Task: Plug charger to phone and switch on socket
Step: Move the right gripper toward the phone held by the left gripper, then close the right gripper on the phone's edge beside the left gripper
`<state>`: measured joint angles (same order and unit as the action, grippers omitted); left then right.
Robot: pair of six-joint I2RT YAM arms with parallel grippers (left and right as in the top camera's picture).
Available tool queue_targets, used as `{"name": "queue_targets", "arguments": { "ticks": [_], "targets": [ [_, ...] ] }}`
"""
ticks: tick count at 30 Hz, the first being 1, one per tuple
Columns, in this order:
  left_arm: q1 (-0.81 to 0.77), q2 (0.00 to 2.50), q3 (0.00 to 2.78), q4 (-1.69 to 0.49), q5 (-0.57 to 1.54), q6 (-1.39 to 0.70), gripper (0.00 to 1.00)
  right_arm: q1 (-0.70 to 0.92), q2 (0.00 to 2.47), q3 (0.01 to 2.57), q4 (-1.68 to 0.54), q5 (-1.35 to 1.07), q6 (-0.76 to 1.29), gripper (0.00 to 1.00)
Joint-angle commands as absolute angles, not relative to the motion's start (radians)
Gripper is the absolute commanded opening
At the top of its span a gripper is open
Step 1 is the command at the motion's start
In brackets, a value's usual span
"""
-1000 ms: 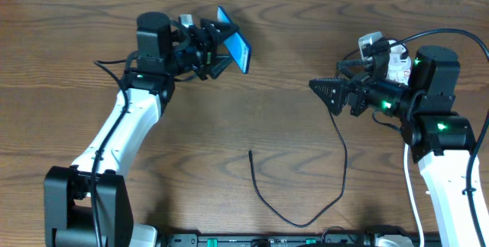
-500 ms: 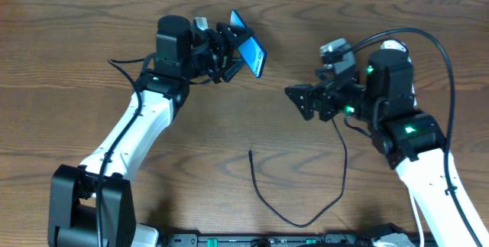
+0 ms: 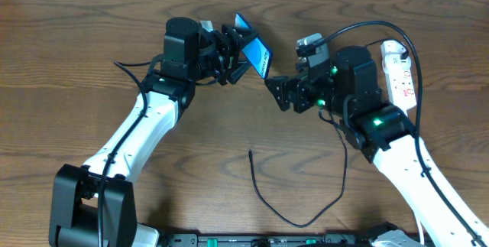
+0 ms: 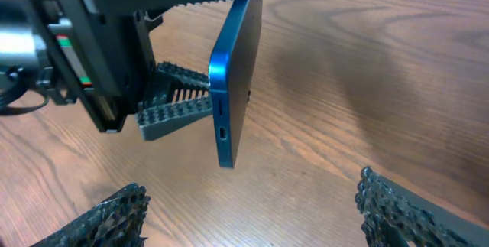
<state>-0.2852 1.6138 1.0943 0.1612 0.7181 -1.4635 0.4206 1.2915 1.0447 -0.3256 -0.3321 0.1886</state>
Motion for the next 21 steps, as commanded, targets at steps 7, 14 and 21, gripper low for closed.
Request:
{"name": "queue_targets", "arguments": {
  "ticks": [7, 14, 21],
  "targets": [
    [-0.288, 1.582, 1.098, 0.174, 0.713, -1.506, 0.07, 0.462, 1.329, 1.063, -0.282, -0.278, 0.258, 0.86],
    [-0.301, 1.582, 1.098, 0.174, 0.713, -1.514, 0.07, 0.490, 1.329, 1.063, -0.255, -0.206, 0.267, 0.86],
    [-0.346, 1.582, 1.098, 0.175, 0.694, -1.533, 0.07, 0.498, 1.330, 1.063, -0.252, -0.163, 0.278, 0.86]
  ]
}}
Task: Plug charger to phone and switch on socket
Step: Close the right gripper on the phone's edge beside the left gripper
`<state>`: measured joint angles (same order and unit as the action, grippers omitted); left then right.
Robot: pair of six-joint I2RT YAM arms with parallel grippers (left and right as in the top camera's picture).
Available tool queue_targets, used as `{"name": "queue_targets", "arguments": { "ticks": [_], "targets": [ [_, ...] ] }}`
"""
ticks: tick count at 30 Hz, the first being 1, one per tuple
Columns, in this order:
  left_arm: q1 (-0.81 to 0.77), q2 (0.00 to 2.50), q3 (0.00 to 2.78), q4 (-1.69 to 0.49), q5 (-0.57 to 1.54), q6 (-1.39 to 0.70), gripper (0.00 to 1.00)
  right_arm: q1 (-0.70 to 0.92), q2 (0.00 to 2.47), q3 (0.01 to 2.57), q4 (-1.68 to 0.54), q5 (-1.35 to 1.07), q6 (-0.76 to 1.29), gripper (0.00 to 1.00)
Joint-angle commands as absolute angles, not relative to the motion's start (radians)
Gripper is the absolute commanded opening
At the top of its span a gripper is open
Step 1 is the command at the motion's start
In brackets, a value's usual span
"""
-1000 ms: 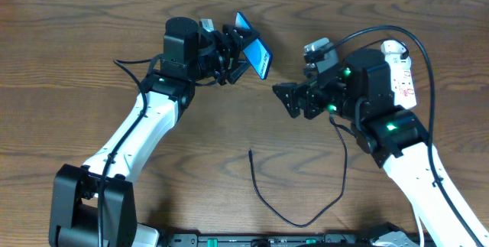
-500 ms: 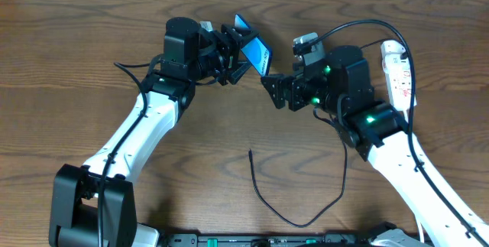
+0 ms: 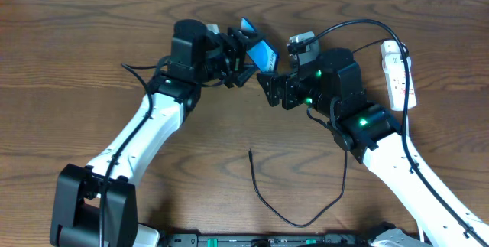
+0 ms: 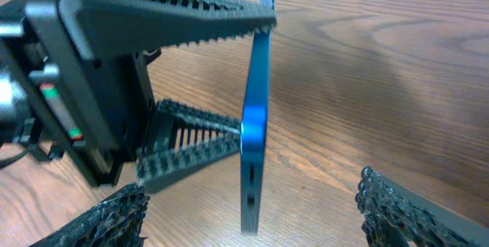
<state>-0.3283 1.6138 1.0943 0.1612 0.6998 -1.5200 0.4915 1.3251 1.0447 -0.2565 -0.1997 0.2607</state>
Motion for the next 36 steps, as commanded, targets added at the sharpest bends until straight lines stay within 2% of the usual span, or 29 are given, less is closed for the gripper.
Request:
{"name": "queue_targets", "arguments": {
  "ticks": [1, 12, 20, 26, 36],
  "targets": [
    [-0.350, 1.582, 1.098, 0.175, 0.694, -1.537, 0.07, 0.498, 1.330, 1.063, -0.250, -0.162, 0.282, 0.86],
    [-0.365, 1.582, 1.098, 0.175, 0.694, -1.544, 0.07, 0.498, 1.353, 1.063, -0.245, -0.099, 0.338, 0.87],
    [-0.379, 1.582, 1.098, 0.174, 0.694, -1.543, 0.07, 0.500, 1.377, 1.063, -0.237, -0.111, 0.348, 0.80],
    [-0.385, 1.582, 1.098, 0.174, 0.695, -1.543, 0.07, 0.499, 1.377, 1.063, -0.235, -0.111, 0.347, 0.79],
    [-0.405, 1.582, 1.098, 0.174, 0.694, -1.543, 0.07, 0.499, 1.377, 1.063, -0.235, -0.111, 0.347, 0.60]
  ]
}}
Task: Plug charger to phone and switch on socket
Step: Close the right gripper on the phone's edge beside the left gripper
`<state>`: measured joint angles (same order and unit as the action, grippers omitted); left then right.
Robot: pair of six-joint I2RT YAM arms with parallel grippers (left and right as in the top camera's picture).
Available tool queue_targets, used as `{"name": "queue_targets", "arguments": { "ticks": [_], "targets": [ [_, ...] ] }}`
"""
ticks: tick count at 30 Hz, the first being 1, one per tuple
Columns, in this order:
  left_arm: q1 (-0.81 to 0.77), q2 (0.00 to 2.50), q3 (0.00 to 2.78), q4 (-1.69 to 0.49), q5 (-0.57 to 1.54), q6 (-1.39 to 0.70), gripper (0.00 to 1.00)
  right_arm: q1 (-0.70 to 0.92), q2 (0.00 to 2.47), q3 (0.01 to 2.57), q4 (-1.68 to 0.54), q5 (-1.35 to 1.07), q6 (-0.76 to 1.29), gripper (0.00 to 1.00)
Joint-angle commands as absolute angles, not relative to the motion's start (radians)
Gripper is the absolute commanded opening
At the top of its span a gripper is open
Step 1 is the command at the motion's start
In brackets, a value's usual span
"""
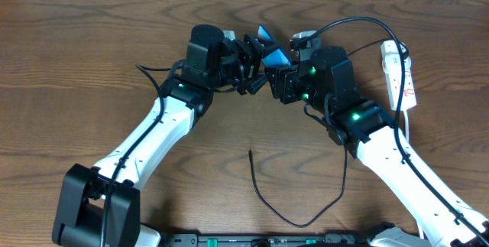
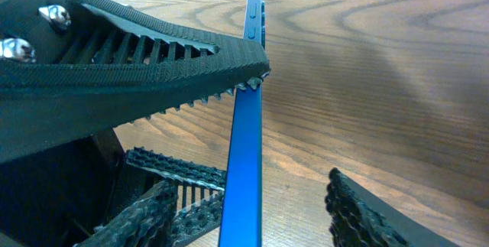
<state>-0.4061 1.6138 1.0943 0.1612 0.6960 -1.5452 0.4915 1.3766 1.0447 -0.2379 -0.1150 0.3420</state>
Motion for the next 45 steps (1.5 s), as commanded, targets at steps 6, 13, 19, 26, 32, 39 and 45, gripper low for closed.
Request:
{"name": "queue_targets", "arguments": {
  "ticks": [6, 13, 19, 26, 32, 39, 45],
  "targets": [
    [-0.406, 1.582, 1.098, 0.174, 0.695, -1.543, 0.07, 0.499, 1.377, 1.063, -0.235, -0.111, 0.348, 0.47],
    [-0.406, 1.582, 1.098, 0.174, 0.695, -1.543, 0.07, 0.499, 1.377, 1.063, -0.235, -0.111, 0.348, 0.39],
    [-0.406, 1.582, 1.098, 0.174, 0.695, -1.542, 0.07, 0.499, 1.377, 1.063, -0.235, -0.111, 0.348, 0.30],
    [-0.406, 1.582, 1.098, 0.174, 0.695, -1.542, 0.07, 0.499, 1.377, 1.063, -0.235, -0.111, 0.348, 0.24],
    [-0.406, 1.582, 1.098, 0.174, 0.695, -1.542, 0.07, 0.500, 1.377, 1.063, -0.235, -0.111, 0.348, 0.17],
    [-0.406, 1.582, 1.098, 0.174, 0.694, -1.542, 0.07, 0.499, 1.377, 1.063, -0.235, -0.111, 0.363, 0.01],
    [-0.406, 1.582, 1.098, 0.174, 0.694, -1.543, 0.07, 0.499, 1.377, 1.063, -0.236, -0.111, 0.367, 0.01]
  ]
}}
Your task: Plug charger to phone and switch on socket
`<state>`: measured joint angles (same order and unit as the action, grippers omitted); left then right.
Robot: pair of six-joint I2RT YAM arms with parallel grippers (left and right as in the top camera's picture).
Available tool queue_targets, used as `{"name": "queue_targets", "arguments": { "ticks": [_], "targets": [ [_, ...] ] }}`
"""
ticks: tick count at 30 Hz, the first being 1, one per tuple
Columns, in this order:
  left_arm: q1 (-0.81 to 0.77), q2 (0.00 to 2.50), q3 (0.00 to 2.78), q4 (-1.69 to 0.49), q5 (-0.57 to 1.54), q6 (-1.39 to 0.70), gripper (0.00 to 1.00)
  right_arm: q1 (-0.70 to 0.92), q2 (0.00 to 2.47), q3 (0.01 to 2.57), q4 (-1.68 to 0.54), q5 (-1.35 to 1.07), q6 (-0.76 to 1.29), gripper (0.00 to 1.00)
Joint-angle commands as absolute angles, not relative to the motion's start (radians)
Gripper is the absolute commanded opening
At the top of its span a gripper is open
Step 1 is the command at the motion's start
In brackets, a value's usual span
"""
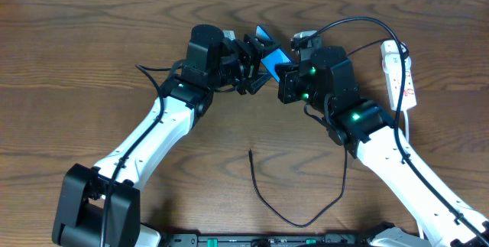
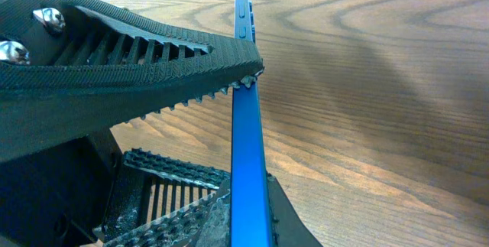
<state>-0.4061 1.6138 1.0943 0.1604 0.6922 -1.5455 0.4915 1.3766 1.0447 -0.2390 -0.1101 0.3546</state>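
Note:
The blue phone (image 1: 268, 54) is held off the table between both arms; in the right wrist view the phone (image 2: 246, 140) stands edge-on. My left gripper (image 1: 252, 62) is shut on it, its toothed upper finger (image 2: 137, 71) touching the phone's edge and its lower finger (image 2: 172, 180) below. My right gripper (image 2: 248, 230) is shut on the phone's lower part from the opposite side, and shows as the right gripper (image 1: 284, 75) overhead. The black charger cable (image 1: 263, 197) lies loose on the table, its plug end (image 1: 250, 153) free. The white socket strip (image 1: 400, 71) lies at the right.
The brown wooden table (image 1: 76, 86) carries both arms' bases at the near edge. A thick black cable (image 1: 359, 25) arcs over my right arm towards the socket strip.
My right gripper's fingers stood open on either side of the phone's lower part; now they are shut on it. The phone and left gripper have hardly moved.
First my left gripper held the phone up with my right gripper open and some way off. Then the two grippers were closer, the phone edge-on between my open right fingers. Now both grippers are shut on the phone.

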Motion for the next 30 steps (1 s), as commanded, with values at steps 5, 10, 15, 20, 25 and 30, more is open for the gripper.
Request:
{"name": "queue_targets", "arguments": {
  "ticks": [5, 10, 15, 20, 25, 30],
  "targets": [
    [-0.405, 1.582, 1.098, 0.174, 0.694, -1.542, 0.36, 0.499, 1.377, 1.063, -0.237, -0.111, 0.366, 0.01],
    [-0.405, 1.582, 1.098, 0.174, 0.694, -1.543, 0.92, 0.499, 1.377, 1.063, -0.244, -0.110, 0.366, 0.01],
    [-0.405, 1.582, 1.098, 0.174, 0.694, -1.542, 0.92, 0.498, 1.377, 1.063, -0.247, -0.081, 0.367, 0.01],
    [-0.405, 1.582, 1.098, 0.174, 0.695, -1.538, 0.93, 0.496, 1.377, 1.063, -0.244, -0.027, 0.371, 0.01],
    [-0.405, 1.582, 1.098, 0.174, 0.706, -1.520, 0.93, 0.491, 1.377, 1.063, -0.233, 0.010, 0.399, 0.01],
    [-0.404, 1.582, 1.098, 0.174, 0.741, -1.514, 0.93, 0.449, 1.377, 1.063, -0.220, 0.025, 0.459, 0.01]
  ]
}}
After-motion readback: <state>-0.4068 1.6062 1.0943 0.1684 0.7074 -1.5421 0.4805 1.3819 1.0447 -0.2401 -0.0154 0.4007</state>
